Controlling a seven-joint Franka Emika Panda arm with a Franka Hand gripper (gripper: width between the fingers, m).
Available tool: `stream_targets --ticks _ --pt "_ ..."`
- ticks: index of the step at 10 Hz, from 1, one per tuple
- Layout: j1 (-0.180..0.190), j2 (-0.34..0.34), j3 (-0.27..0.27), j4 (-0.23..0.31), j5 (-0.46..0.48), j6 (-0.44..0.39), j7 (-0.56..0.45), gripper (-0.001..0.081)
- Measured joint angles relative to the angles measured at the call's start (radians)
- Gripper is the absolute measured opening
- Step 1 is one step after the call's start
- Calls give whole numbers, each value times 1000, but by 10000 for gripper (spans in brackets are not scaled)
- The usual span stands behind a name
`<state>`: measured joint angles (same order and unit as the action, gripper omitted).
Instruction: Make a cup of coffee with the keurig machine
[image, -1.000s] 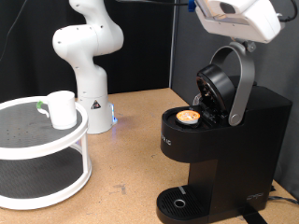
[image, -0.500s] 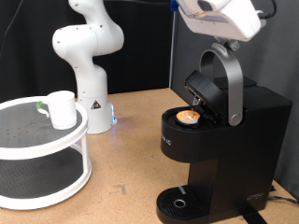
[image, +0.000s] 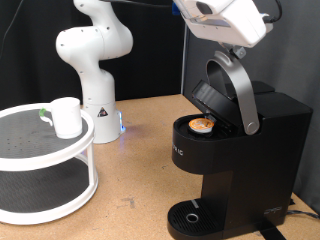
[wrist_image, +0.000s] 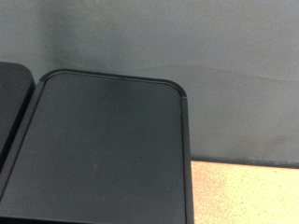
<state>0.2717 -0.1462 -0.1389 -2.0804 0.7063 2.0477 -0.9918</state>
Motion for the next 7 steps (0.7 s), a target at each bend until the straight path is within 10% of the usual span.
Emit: stream_targets --ticks 7 --pt "-25 -15 -29 -3 -30 -75 -77 0"
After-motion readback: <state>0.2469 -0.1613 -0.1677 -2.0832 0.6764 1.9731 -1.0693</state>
